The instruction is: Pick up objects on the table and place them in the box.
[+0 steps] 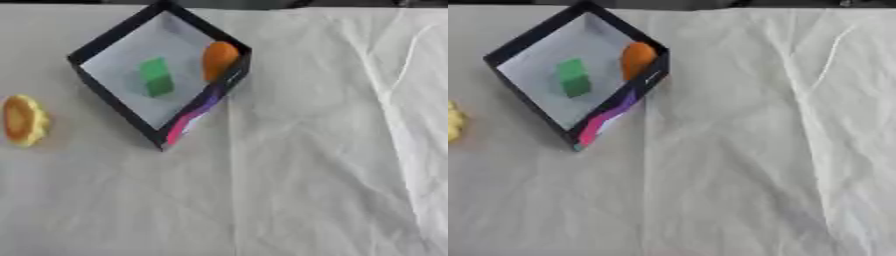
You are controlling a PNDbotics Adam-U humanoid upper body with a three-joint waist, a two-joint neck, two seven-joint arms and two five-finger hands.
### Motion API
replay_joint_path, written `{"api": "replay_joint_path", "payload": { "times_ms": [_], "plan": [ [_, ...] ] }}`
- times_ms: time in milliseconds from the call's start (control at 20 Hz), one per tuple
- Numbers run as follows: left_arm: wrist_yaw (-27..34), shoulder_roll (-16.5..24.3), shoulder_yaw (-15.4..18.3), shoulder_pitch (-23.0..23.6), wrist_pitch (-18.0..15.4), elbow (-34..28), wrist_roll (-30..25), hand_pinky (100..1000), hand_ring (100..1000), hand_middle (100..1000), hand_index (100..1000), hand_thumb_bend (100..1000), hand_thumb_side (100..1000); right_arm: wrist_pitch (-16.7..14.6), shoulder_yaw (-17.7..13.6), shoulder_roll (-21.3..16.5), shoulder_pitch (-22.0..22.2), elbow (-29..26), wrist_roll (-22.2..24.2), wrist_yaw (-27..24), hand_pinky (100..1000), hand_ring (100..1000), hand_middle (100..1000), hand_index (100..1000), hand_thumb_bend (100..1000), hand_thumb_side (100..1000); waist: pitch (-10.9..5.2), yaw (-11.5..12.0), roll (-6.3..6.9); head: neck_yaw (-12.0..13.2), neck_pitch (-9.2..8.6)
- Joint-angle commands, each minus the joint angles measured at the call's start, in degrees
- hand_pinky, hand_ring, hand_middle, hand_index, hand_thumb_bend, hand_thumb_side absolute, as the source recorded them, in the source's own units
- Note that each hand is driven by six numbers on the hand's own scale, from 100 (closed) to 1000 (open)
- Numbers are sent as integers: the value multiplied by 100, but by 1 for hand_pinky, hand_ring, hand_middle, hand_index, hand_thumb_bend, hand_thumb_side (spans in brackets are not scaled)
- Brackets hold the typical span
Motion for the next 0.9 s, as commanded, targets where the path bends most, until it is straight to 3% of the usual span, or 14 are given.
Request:
{"api": "replay_joint_path", "payload": {
  "times_ms": [50, 450, 700, 800, 900],
  "plan": [
    [-139, 665, 50, -200, -74, -232, 10, 836, 816, 798, 858, 100, 652, 48, -164, -16, 115, -187, -94, 69, 1000, 747, 697, 851, 100, 556, -208, 12, 105, 115, -10],
    [-509, 2440, -485, -802, 255, -55, -543, 824, 810, 812, 889, 100, 475, 176, -195, 12, 242, -209, -97, 122, 1000, 740, 688, 847, 100, 551, -240, 6, 155, 157, -10],
    [-824, 3205, -871, -1250, 573, 225, -1289, 825, 813, 821, 907, 100, 390, 181, -174, 36, 257, -207, -53, 148, 1000, 738, 685, 845, 100, 550, -239, -21, 146, 174, -10],
    [-996, 3416, -1072, -1438, 666, 338, -1768, 826, 816, 820, 907, 160, 351, 185, -161, 44, 254, -202, -40, 154, 1000, 736, 682, 844, 100, 548, -242, -30, 148, 199, -10],
    [-1218, 3569, -1256, -1651, 691, 409, -2336, 833, 822, 826, 910, 281, 291, 190, -149, 46, 245, -205, -32, 155, 1000, 735, 681, 843, 100, 546, -246, -43, 148, 214, -10]
  ]
}}
